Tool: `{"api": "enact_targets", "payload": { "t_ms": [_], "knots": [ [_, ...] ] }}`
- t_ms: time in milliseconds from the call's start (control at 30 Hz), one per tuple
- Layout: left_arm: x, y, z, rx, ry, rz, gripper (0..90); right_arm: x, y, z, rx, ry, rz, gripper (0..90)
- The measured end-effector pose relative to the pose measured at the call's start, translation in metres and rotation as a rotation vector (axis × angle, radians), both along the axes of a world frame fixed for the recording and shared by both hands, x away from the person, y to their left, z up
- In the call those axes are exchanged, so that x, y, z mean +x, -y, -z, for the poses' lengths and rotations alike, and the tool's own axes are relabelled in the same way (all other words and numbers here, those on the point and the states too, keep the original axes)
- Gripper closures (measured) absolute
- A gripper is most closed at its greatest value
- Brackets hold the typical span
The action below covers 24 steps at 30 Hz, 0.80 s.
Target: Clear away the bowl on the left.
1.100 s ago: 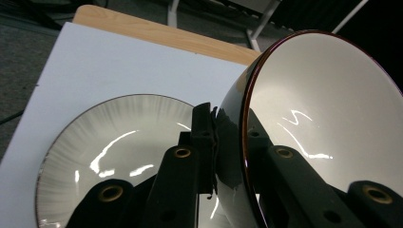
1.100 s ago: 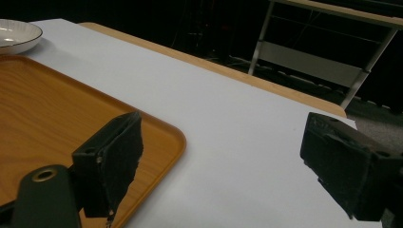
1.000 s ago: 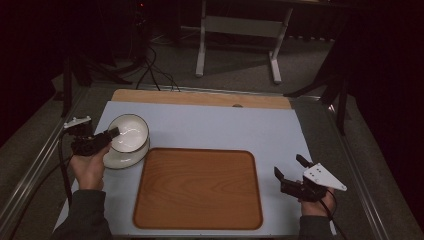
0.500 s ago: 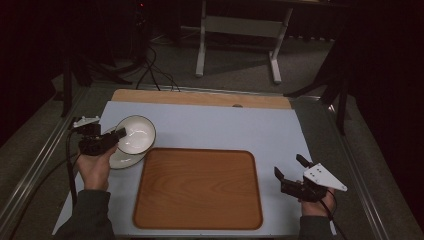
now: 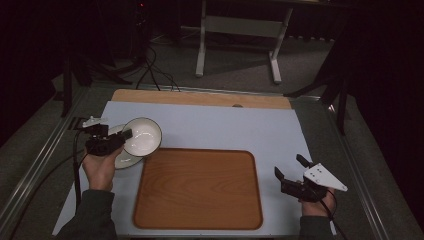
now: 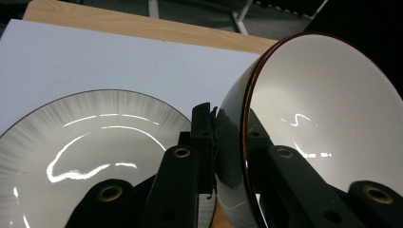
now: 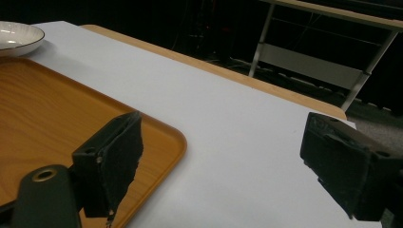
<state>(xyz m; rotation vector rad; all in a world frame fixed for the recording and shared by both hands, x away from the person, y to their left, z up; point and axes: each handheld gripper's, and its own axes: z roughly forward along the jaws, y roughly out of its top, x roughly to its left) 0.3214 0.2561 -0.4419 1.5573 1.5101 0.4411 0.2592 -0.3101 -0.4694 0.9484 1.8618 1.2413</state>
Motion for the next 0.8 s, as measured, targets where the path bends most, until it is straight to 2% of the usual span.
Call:
{"api": "enact_targets", "payload": {
  "t_ms": [800],
  "knots": [
    [0.003, 0.020, 0.005, 0.033, -0.019, 0.060, 81.5, 0.000, 0.000, 0.000, 0.000, 0.000, 0.000, 13.8]
  ]
}}
